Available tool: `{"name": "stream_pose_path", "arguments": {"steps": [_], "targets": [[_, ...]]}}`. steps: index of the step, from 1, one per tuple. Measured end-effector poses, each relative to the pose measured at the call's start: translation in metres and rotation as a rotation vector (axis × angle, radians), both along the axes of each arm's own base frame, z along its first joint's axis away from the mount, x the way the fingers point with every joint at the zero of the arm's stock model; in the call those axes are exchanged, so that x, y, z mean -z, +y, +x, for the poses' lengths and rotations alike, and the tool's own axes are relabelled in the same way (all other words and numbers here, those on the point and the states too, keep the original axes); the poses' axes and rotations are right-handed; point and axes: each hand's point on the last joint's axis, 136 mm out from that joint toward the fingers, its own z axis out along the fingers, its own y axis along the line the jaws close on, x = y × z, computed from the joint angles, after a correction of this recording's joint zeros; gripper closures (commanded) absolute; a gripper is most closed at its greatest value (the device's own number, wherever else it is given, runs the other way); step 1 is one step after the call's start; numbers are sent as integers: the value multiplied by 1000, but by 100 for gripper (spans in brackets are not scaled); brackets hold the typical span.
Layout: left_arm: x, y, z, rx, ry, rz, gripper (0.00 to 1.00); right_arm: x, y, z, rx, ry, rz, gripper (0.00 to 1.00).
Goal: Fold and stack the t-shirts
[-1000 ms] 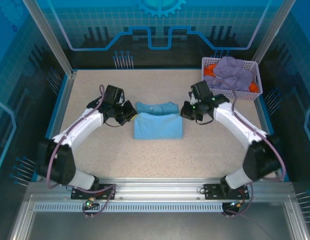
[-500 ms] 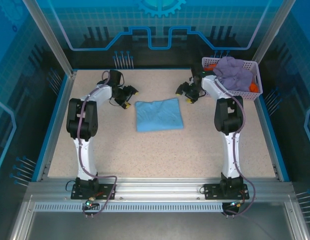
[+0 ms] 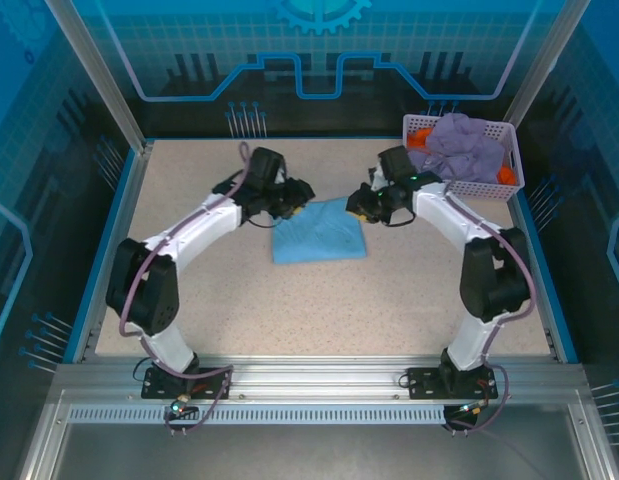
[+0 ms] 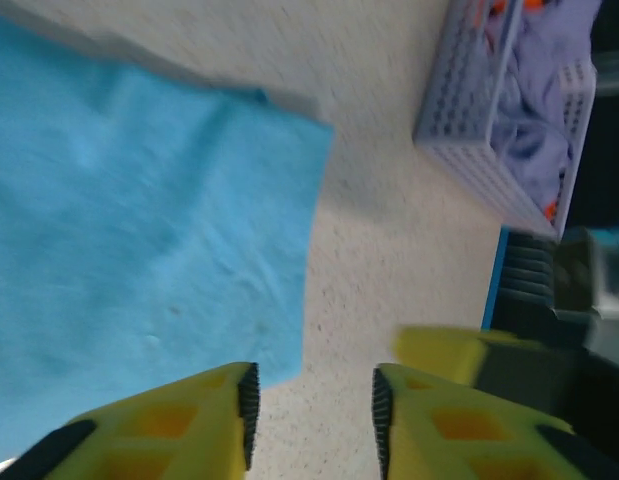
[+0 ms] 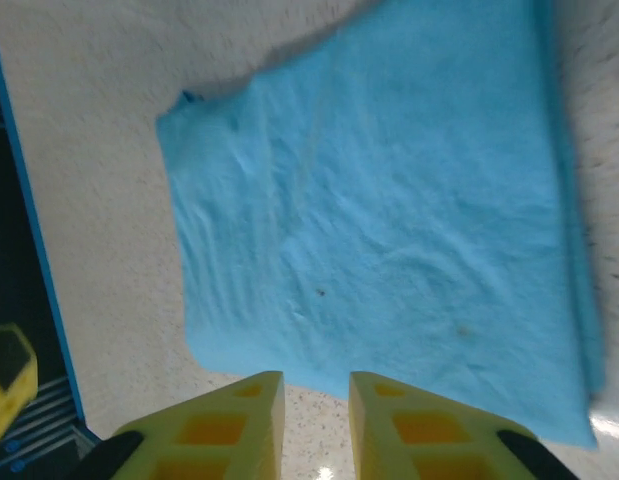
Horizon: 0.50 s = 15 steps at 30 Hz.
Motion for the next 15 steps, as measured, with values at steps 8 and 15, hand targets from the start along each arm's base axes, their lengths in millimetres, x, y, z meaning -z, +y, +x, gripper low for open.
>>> {"name": "stream_pose_path", "arguments": {"steps": [8, 15], "targets": [[129, 6, -34, 11, 206, 146, 75, 102, 9, -26, -2, 228, -30, 78], [145, 21, -82, 38, 189, 116, 69, 105, 20, -76, -38, 213, 16, 75]]}}
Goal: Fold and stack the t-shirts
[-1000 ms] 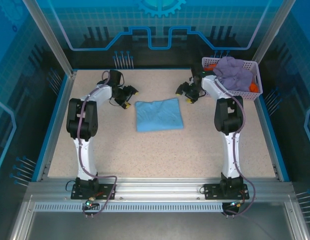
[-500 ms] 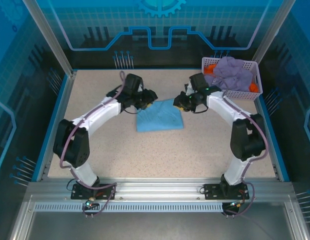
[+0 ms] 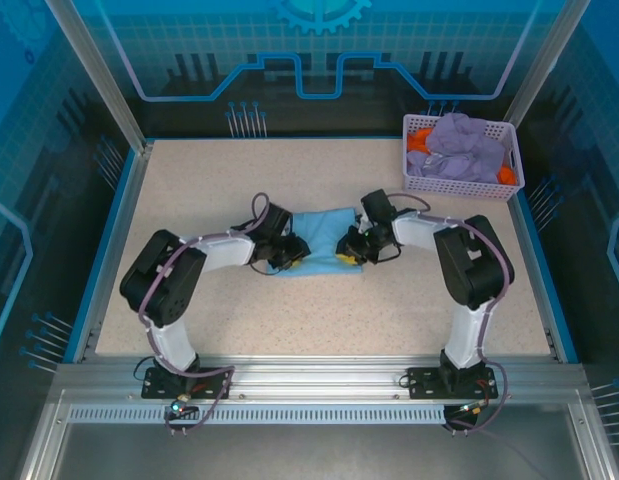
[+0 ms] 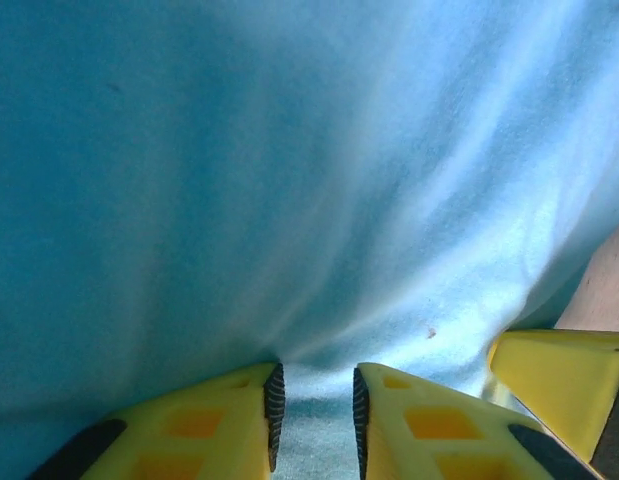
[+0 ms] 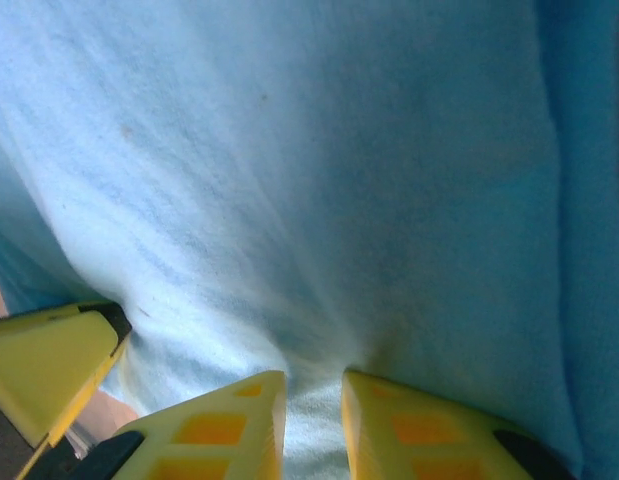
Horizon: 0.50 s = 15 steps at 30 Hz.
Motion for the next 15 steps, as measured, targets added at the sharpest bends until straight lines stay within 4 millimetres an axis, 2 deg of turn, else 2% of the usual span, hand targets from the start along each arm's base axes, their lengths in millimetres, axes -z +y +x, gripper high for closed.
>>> {"name": "stream_pose_path", "arguments": {"steps": [4, 6, 8, 10, 12, 15], "targets": [[-2, 6, -45, 45, 11, -4, 67, 0, 2, -57, -43, -1, -5, 68], [-3, 11, -68, 64, 22, -5, 64, -4, -5, -83, -54, -10, -23, 57], [-8, 18, -80, 64, 29, -1, 57, -10, -16, -96, -36, -25, -54, 48], [-17, 23, -84, 61, 26, 10, 53, -19, -26, -98, -12, -45, -83, 48], [-30, 25, -79, 69, 14, 14, 57, -34, -29, -91, 4, -75, -105, 49], [-57, 17, -48, 82, -40, -5, 66, -60, -26, -64, 23, -141, -108, 61]]}}
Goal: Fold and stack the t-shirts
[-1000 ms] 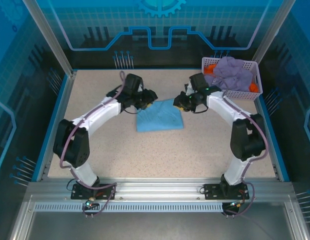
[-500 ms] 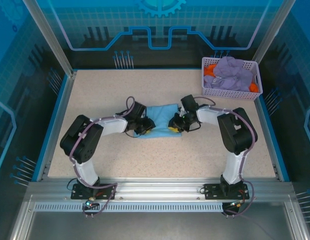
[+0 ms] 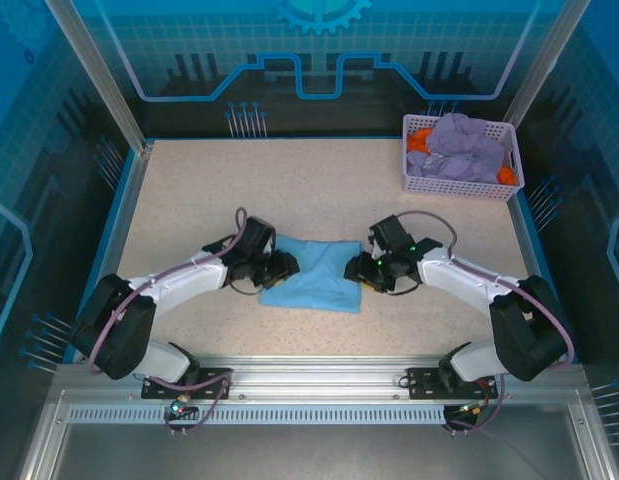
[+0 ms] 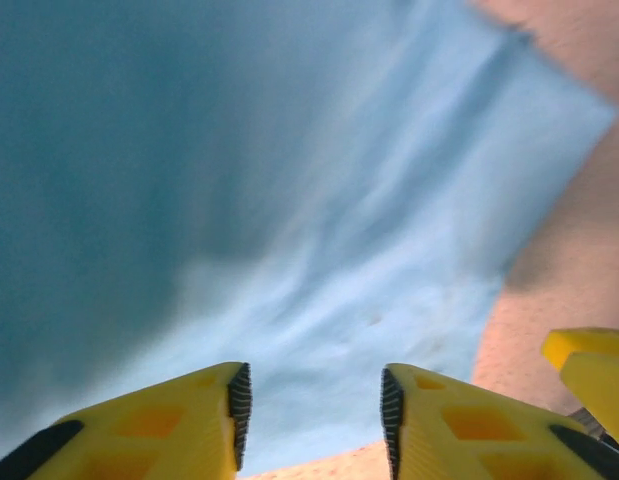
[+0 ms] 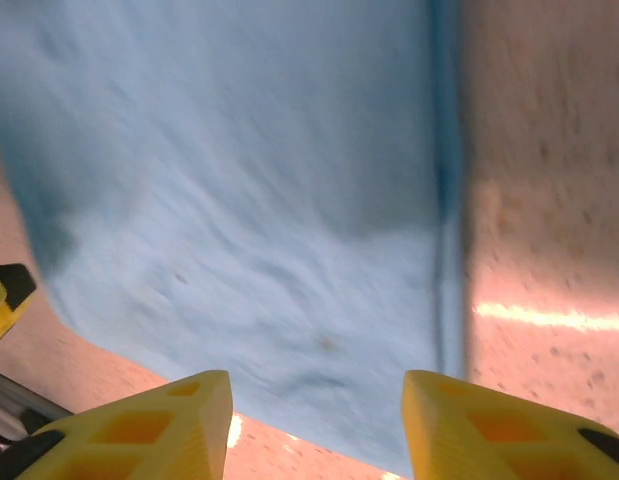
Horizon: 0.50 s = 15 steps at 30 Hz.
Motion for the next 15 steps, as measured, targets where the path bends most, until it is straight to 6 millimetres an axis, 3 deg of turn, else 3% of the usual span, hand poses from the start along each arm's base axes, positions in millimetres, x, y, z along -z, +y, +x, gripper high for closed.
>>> {"name": "stream_pose_path", "arguments": {"steps": [3, 5, 8, 12, 15], "targets": [[-22, -15, 45, 19, -65, -26, 70, -20, 10, 40, 12, -46, 14, 81], [-22, -20, 68, 23, -78, -34, 73, -20, 17, 66, 14, -57, 13, 85], [2, -14, 89, 7, -47, -17, 75, 3, 23, 90, 16, -23, -8, 89], [50, 11, 99, -37, 38, 46, 79, 56, 9, 99, 46, 94, -59, 89], [59, 23, 106, -57, 41, 56, 79, 62, 1, 108, 68, 125, 3, 88]]}}
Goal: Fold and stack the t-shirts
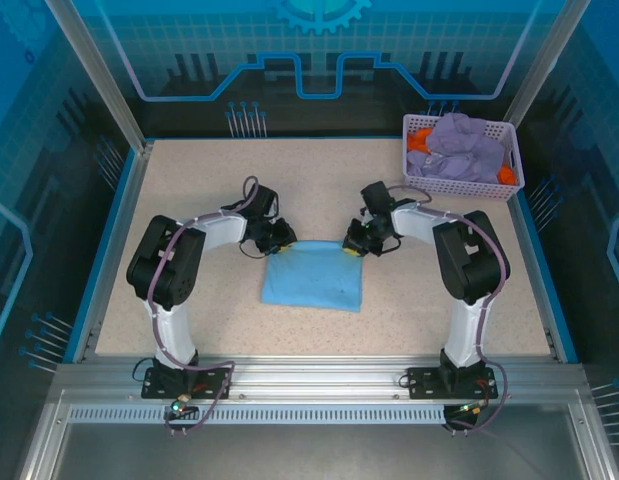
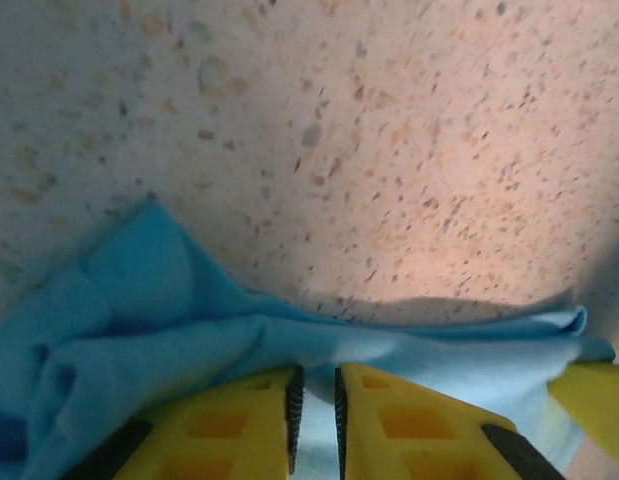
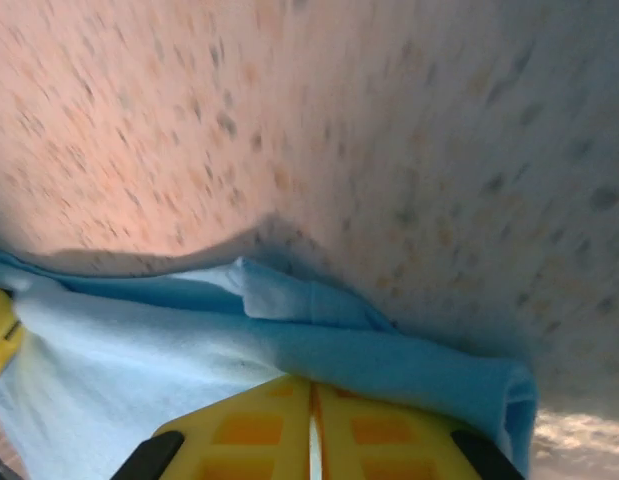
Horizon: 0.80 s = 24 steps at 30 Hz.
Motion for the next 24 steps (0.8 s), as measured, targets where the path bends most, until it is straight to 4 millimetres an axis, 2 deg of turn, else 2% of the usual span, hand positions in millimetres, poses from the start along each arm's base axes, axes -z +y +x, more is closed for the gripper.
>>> {"name": "stream_pose_path", "arguments": {"steps": [3, 5, 6, 9, 11, 14, 17, 19, 21, 23, 24], "targets": [[-1, 10, 9, -24, -25, 13, 77, 0, -5, 9, 11, 3, 59, 83], [-1, 18, 12, -41, -28, 18, 72, -2, -4, 12, 7, 1, 97, 72], [-1, 21, 13, -47, -28, 19, 69, -5, -3, 13, 3, -6, 111, 63], [-5, 23, 15, -42, -41, 22, 53, -13, -1, 15, -11, -45, 136, 57], [-13, 24, 14, -37, -53, 26, 46, -19, -4, 10, -9, -65, 133, 56], [-41, 27, 12, -45, -96, 24, 44, -32, -16, -5, 14, -109, 113, 48], [-83, 25, 3, -39, -189, 14, 45, -57, -20, -28, 6, -199, 111, 57], [-106, 14, -16, -3, -243, -1, 50, -69, -9, -47, -31, -249, 139, 64], [-114, -7, -40, 59, -266, -29, 52, -69, 8, -67, -85, -260, 163, 72], [-107, -33, -67, 144, -253, -64, 54, -58, 25, -90, -142, -232, 171, 78], [-98, -47, -83, 189, -222, -82, 56, -50, 32, -103, -169, -203, 170, 80]]}}
